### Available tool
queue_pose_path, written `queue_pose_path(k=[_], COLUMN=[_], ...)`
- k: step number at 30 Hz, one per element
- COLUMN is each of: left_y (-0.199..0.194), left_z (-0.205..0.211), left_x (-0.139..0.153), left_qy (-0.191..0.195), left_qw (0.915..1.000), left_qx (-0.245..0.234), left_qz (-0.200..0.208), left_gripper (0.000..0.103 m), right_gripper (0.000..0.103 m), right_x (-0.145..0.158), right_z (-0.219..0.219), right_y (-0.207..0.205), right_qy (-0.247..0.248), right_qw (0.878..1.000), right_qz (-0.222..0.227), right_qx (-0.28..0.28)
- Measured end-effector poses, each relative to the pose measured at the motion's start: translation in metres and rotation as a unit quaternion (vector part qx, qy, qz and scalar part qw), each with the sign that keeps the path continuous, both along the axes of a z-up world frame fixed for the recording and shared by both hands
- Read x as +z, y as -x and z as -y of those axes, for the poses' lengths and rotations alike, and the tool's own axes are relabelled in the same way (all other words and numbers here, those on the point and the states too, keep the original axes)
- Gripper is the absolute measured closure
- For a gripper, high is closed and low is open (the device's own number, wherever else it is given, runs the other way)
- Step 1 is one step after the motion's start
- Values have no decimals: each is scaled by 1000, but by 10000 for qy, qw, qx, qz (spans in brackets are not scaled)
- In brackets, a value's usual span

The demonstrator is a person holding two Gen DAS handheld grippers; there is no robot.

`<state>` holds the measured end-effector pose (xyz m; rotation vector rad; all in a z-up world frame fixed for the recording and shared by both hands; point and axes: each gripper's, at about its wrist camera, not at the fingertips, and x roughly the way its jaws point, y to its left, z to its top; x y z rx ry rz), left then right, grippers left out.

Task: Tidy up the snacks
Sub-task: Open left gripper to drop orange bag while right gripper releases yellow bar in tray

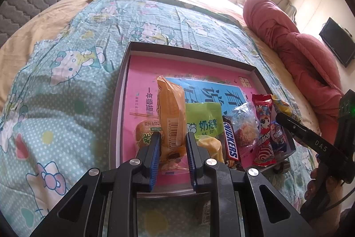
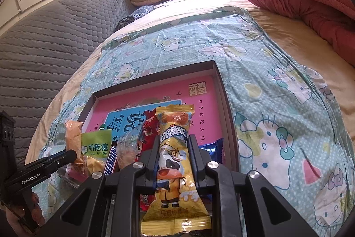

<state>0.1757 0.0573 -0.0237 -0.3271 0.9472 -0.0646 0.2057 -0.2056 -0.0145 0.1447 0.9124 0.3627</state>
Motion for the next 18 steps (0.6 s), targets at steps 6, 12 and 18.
queue_pose_path(k=[6,12,18], left_y=[1,3,6], left_z=[-2,-8,-10], left_x=[2,6,14], left_qy=[28,120,195], left_qw=[10000,9998,9995], left_qx=[36,84,51], left_qz=[23,100,227], left_gripper=[77,64,51], right_gripper=[73,63,61], right_x=[3,11,17], right_z=[0,7,11], right_y=[0,4,6], right_qy=[14,-67,-108], right_qw=[10000,9997,9995], right_qz=[49,216,286], right_qx=[-28,-87,-105])
